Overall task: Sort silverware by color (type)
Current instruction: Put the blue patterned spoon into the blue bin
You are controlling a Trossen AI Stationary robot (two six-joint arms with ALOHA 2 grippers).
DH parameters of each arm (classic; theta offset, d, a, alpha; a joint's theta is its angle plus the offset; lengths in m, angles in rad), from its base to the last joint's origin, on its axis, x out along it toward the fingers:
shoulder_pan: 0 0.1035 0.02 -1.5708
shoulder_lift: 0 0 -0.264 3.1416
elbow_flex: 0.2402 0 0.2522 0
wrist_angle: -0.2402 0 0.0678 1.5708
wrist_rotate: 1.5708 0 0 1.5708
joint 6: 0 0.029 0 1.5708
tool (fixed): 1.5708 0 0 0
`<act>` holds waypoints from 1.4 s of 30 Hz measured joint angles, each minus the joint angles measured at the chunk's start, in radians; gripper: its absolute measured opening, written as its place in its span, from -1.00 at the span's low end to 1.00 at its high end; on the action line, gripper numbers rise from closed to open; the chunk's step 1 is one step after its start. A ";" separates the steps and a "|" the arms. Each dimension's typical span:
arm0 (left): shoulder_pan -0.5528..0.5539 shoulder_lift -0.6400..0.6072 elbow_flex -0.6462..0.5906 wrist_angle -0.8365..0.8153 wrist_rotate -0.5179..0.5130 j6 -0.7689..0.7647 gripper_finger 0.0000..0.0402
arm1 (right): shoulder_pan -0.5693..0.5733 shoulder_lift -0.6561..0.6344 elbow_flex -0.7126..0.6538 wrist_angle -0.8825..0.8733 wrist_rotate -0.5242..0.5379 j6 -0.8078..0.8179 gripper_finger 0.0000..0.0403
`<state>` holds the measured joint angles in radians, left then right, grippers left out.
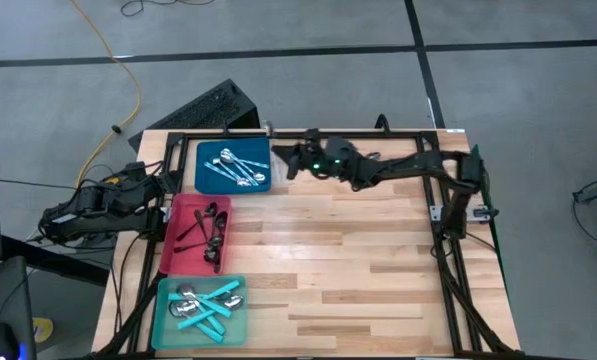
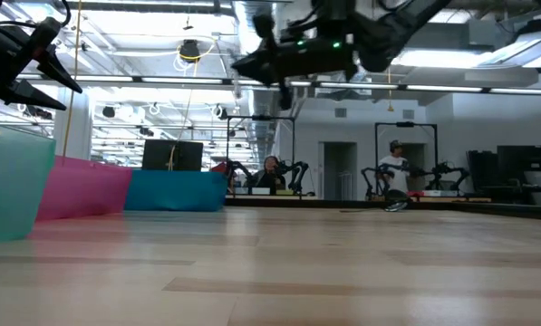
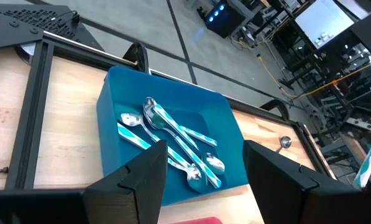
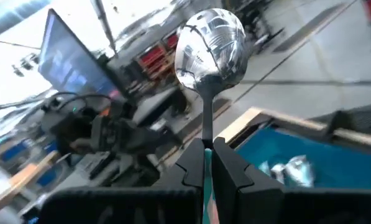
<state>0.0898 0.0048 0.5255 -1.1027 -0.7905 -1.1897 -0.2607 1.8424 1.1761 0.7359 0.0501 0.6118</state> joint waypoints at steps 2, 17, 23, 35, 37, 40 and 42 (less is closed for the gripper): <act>0.000 0.000 0.000 0.000 0.000 0.000 -0.03 | -0.003 0.054 0.066 -0.001 -0.028 0.021 -0.84; 0.000 0.000 0.000 0.000 -0.002 0.000 -0.03 | -0.028 0.358 0.610 -0.355 -0.259 -0.073 -0.84; 0.000 0.000 0.000 0.000 -0.002 0.000 -0.03 | -0.030 0.429 0.756 -0.525 -0.265 -0.165 -0.84; 0.000 0.000 0.000 0.000 0.000 0.000 -0.03 | -0.030 0.439 0.768 -0.581 -0.262 -0.293 -0.84; 0.000 0.000 0.000 0.000 0.000 -0.003 -0.03 | -0.031 0.450 0.768 -0.567 -0.262 -0.311 -0.84; 0.000 0.000 0.000 0.000 0.011 -0.005 -0.03 | -0.039 0.471 0.767 -0.553 -0.262 -0.300 -0.83; 0.000 0.000 0.000 0.000 0.022 -0.006 -0.03 | -0.044 0.493 0.766 -0.544 -0.260 -0.276 -0.83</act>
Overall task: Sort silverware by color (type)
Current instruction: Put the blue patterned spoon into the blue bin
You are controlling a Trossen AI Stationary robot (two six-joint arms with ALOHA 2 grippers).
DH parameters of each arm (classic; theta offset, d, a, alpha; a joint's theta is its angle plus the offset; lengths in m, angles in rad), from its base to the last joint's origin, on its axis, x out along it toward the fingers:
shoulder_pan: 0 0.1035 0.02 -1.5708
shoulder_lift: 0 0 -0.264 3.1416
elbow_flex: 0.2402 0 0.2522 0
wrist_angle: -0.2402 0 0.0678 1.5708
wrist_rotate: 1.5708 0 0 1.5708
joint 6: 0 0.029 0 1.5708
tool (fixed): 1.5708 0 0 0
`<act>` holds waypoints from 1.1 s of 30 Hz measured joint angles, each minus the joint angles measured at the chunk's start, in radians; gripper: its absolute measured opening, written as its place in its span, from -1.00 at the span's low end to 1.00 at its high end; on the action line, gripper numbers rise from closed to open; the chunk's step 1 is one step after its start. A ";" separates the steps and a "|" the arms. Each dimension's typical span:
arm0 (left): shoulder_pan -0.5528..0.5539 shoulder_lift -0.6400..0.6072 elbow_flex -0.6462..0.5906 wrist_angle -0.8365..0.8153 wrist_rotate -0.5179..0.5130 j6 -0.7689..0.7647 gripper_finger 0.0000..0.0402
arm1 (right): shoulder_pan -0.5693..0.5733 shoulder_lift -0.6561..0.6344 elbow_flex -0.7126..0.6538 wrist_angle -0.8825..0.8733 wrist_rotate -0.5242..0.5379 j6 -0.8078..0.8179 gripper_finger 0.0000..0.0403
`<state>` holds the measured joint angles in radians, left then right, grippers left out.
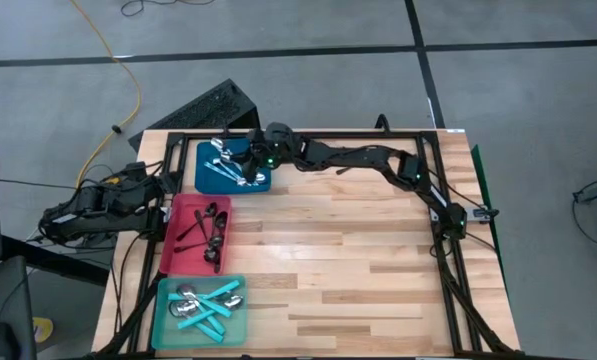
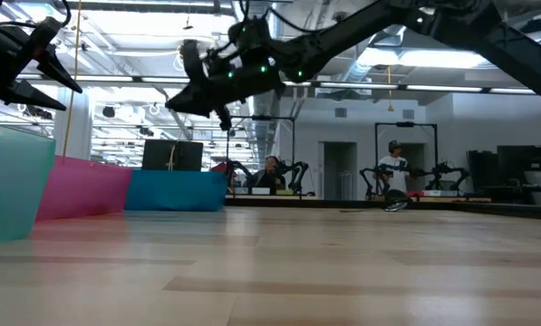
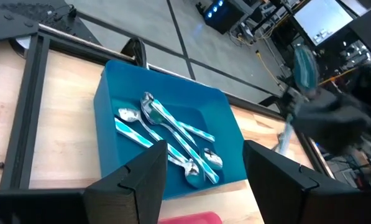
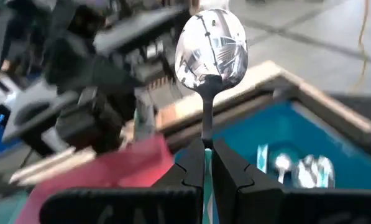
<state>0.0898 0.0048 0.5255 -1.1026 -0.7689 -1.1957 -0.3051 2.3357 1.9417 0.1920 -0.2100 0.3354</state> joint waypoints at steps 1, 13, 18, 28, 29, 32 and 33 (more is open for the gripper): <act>0.000 0.000 0.000 0.000 0.002 0.000 -0.03 | -0.001 0.017 0.005 0.027 0.001 0.005 -0.83; 0.000 0.000 0.000 0.000 0.001 -0.001 -0.03 | -0.014 0.065 0.002 0.022 -0.024 0.034 -0.83; 0.000 0.000 0.000 0.000 0.002 -0.001 -0.03 | -0.019 0.064 0.002 0.021 -0.024 0.033 -0.83; 0.000 0.000 0.000 0.001 -0.001 0.005 -0.03 | -0.025 0.104 -0.001 0.038 -0.041 0.027 -0.83; 0.000 0.000 0.000 0.001 -0.001 0.005 -0.03 | -0.023 0.118 0.001 0.068 -0.041 0.027 -0.83; 0.000 0.000 0.000 0.001 -0.002 0.005 -0.03 | -0.027 0.124 0.001 0.093 -0.078 0.050 -0.83; 0.000 0.000 0.000 0.001 -0.002 0.006 -0.03 | -0.027 0.125 0.001 0.102 -0.076 0.054 -0.83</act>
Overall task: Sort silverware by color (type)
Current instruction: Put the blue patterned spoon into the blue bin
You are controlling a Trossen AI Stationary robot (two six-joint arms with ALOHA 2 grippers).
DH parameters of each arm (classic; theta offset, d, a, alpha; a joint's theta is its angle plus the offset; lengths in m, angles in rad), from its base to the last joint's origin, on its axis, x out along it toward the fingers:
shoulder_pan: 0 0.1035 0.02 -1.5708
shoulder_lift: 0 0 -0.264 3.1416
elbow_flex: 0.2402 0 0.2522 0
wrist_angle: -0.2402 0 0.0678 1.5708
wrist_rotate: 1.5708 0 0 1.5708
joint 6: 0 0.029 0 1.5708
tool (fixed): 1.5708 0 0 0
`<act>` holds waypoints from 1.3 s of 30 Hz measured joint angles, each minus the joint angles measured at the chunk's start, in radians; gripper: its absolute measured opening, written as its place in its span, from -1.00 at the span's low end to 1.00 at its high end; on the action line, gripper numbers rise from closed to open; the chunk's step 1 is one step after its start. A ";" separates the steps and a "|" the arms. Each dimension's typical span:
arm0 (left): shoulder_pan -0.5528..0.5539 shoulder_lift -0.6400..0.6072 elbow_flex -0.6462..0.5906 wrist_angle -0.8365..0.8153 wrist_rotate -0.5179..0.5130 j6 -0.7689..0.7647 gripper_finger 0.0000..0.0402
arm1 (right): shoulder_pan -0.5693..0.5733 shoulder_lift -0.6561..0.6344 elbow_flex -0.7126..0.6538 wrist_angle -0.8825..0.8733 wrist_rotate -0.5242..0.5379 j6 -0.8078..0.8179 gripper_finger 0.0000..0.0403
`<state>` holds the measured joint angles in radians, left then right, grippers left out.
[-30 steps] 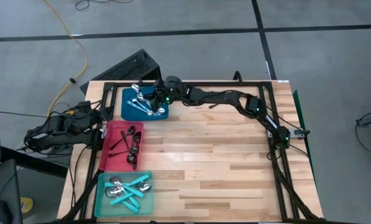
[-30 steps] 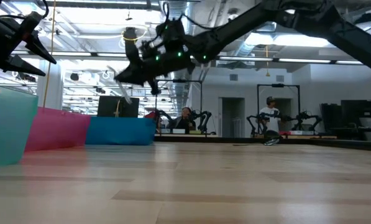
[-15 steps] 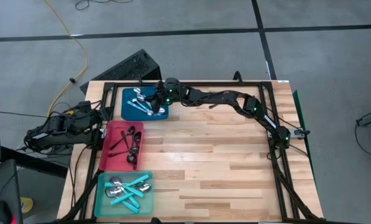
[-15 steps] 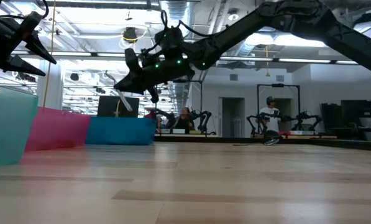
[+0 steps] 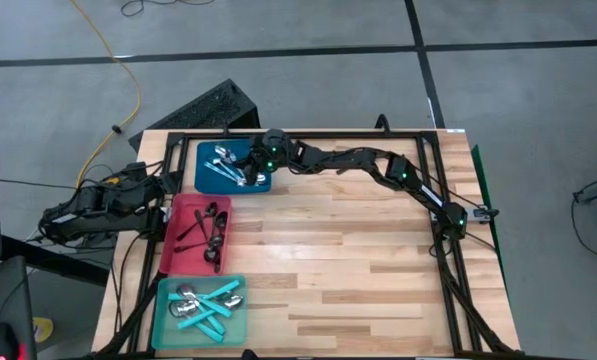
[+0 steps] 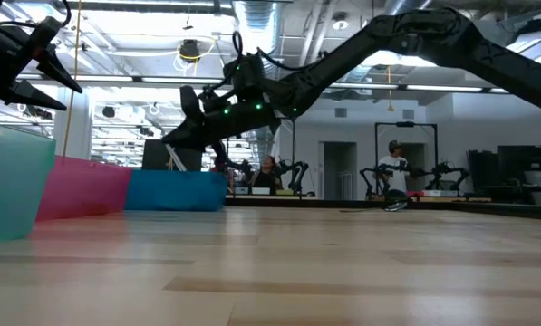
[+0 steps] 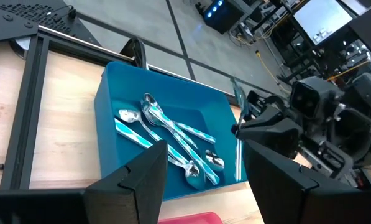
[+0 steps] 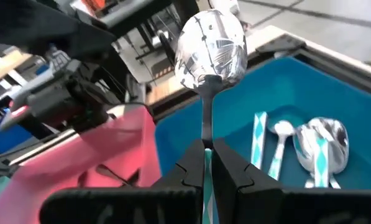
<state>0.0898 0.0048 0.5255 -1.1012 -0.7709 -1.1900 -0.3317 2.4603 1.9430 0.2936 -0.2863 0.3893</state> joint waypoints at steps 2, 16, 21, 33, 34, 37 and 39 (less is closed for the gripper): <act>0.000 0.000 0.000 0.000 0.000 0.001 -0.03 | 0.000 0.003 0.001 0.012 0.004 0.001 -0.83; 0.000 0.000 0.000 0.000 0.004 0.008 -0.03 | -0.002 0.018 0.001 0.004 0.000 -0.021 -0.83; 0.000 0.000 0.000 0.000 0.004 0.008 -0.03 | -0.004 0.018 0.001 0.017 -0.008 -0.031 -0.83; 0.000 0.000 0.000 0.002 0.000 0.013 -0.03 | -0.003 0.071 0.000 0.099 -0.069 0.024 -0.83; 0.000 0.000 0.000 0.002 -0.001 0.013 -0.03 | -0.005 0.071 0.001 0.109 -0.069 0.039 -0.83; 0.000 0.000 0.000 0.002 -0.001 0.013 -0.03 | -0.020 0.071 0.001 0.111 -0.062 0.080 -0.83; 0.000 0.000 0.000 0.002 0.000 0.013 -0.03 | -0.029 0.071 0.000 0.132 -0.068 0.089 -0.83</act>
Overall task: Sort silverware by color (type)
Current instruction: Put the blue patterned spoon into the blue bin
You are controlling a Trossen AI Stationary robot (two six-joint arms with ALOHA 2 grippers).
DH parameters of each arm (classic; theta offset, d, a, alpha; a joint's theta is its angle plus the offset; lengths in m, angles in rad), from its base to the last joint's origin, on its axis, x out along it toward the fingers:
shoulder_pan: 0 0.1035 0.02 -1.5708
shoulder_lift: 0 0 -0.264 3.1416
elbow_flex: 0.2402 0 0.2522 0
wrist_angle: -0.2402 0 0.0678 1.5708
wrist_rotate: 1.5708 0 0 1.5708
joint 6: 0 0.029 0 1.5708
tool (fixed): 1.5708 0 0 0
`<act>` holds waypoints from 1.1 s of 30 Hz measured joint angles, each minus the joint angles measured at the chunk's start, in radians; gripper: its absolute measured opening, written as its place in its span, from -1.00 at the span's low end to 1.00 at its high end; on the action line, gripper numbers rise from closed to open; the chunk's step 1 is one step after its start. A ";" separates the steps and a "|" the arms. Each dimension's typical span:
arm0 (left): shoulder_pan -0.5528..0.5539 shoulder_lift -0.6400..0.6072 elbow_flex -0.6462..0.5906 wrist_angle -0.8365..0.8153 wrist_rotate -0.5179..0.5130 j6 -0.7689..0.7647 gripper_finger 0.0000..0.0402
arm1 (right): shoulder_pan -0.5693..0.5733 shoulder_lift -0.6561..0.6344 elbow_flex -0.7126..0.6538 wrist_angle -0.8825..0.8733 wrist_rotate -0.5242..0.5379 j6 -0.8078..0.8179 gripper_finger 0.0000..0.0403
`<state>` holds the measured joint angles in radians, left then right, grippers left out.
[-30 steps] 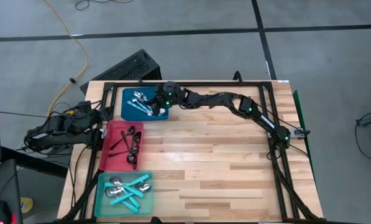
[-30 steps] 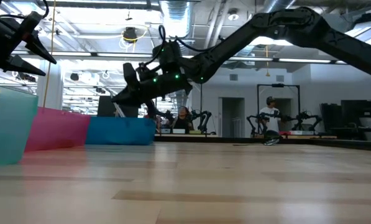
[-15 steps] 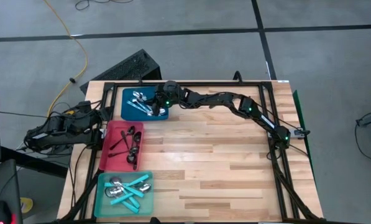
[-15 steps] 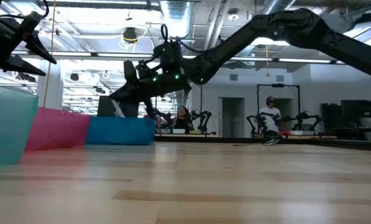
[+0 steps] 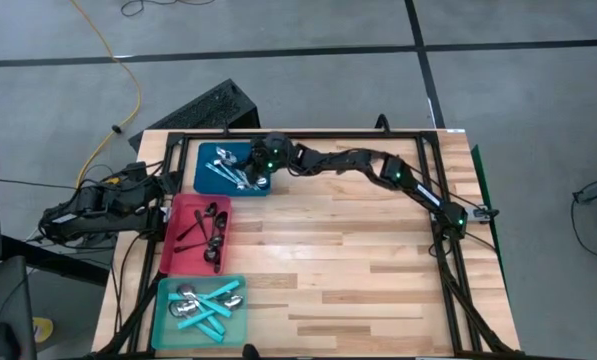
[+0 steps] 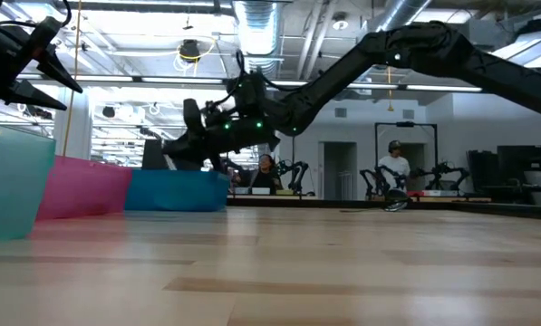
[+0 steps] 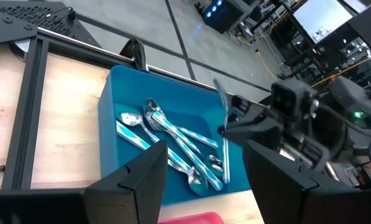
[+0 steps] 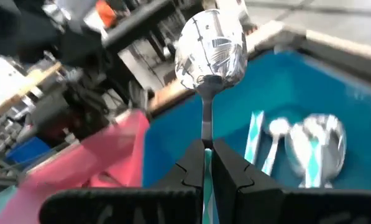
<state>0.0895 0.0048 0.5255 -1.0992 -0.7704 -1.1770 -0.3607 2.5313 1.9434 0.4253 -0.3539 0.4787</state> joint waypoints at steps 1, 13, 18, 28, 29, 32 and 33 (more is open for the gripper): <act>0.000 0.000 0.000 0.000 0.001 0.000 -0.03 | -0.005 0.000 0.001 0.023 -0.008 0.003 -0.83; 0.000 0.000 0.000 0.000 -0.002 0.000 -0.03 | 0.000 -0.001 0.175 -0.018 -0.044 0.012 -0.83; 0.000 0.000 0.000 0.000 -0.003 0.000 -0.03 | 0.021 -0.002 0.209 -0.103 -0.041 -0.066 -0.83; 0.000 0.000 0.000 0.000 -0.004 0.002 -0.03 | 0.056 -0.002 0.301 -0.389 0.070 -0.287 -0.83; 0.000 0.000 0.000 0.000 -0.004 0.002 -0.03 | 0.061 -0.002 0.313 -0.414 0.087 -0.297 -0.83; 0.000 0.000 0.000 -0.001 -0.010 0.002 -0.03 | 0.066 -0.002 0.368 -0.529 0.145 -0.328 -0.83; 0.000 0.000 0.000 -0.001 -0.017 -0.002 -0.03 | 0.065 -0.002 0.383 -0.558 0.163 -0.348 -0.83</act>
<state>0.0898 0.0048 0.5255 -1.1006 -0.7871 -1.1789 -0.2953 2.5294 2.3260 -0.1324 -0.1907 0.1304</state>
